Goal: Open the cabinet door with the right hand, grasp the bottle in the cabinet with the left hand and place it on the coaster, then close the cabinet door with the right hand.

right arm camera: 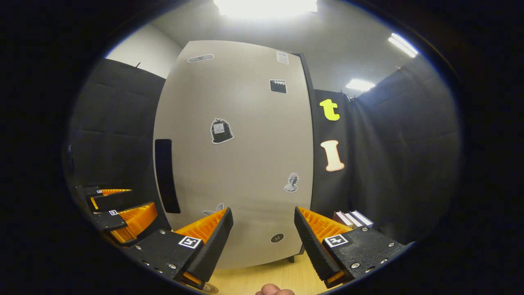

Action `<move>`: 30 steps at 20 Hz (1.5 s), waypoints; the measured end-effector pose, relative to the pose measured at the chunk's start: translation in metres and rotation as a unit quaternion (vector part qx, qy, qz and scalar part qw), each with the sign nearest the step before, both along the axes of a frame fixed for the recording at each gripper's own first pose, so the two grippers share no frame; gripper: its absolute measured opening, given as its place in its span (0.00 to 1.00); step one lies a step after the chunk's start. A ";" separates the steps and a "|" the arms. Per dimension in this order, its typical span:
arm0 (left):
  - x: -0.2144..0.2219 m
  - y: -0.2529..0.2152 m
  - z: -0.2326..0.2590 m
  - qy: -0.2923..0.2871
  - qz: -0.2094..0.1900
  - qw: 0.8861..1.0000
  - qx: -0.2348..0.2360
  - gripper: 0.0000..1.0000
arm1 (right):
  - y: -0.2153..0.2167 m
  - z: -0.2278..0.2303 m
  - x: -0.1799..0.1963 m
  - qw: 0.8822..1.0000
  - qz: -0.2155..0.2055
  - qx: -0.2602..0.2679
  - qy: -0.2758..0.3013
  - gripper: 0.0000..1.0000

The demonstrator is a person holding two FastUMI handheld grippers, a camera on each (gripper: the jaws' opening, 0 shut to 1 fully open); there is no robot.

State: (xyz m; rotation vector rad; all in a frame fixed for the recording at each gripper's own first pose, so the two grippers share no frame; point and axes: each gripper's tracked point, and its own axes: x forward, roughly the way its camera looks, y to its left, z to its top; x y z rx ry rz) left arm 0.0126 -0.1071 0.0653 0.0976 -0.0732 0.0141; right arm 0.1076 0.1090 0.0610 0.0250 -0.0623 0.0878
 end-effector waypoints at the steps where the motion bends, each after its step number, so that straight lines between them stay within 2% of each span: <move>1: 0.004 -0.002 0.004 -0.003 0.004 1.000 0.004 0.80 | -0.005 0.003 0.003 1.000 -0.004 0.001 -0.002 0.93; 3: 0.012 0.001 0.014 -0.012 0.013 1.000 -0.001 0.80 | -0.010 0.006 0.010 1.000 -0.010 0.007 -0.005 0.93; 4: 0.015 0.001 0.015 -0.014 0.016 1.000 -0.006 0.85 | -0.012 0.006 0.012 1.000 -0.014 0.009 -0.004 0.93; 5: 0.017 0.001 0.015 -0.012 0.020 1.000 -0.008 0.86 | -0.014 0.006 0.016 1.000 -0.014 0.013 -0.003 0.93; 6: 0.019 0.001 0.014 -0.010 0.023 1.000 -0.009 0.80 | -0.014 0.004 0.020 1.000 -0.016 0.017 0.002 0.93; 8: 0.022 -0.001 0.011 -0.004 0.023 1.000 -0.016 0.80 | -0.015 0.000 0.024 0.999 -0.017 0.023 0.017 0.93; 9: 0.024 -0.004 0.011 -0.002 0.020 1.000 -0.023 0.86 | -0.015 0.002 0.025 0.999 -0.017 0.024 0.014 0.93; 10: 0.026 -0.004 0.010 0.001 0.020 1.000 -0.022 0.86 | -0.016 0.004 0.027 1.000 -0.018 0.023 0.011 0.94; 11: 0.027 -0.002 0.010 0.001 0.025 0.999 -0.020 0.80 | -0.017 0.005 0.028 1.000 -0.018 0.020 0.010 0.92; 30: 0.031 -0.023 0.012 0.008 0.023 0.999 -0.021 0.80 | -0.023 0.001 0.019 1.000 -0.012 0.016 0.016 0.94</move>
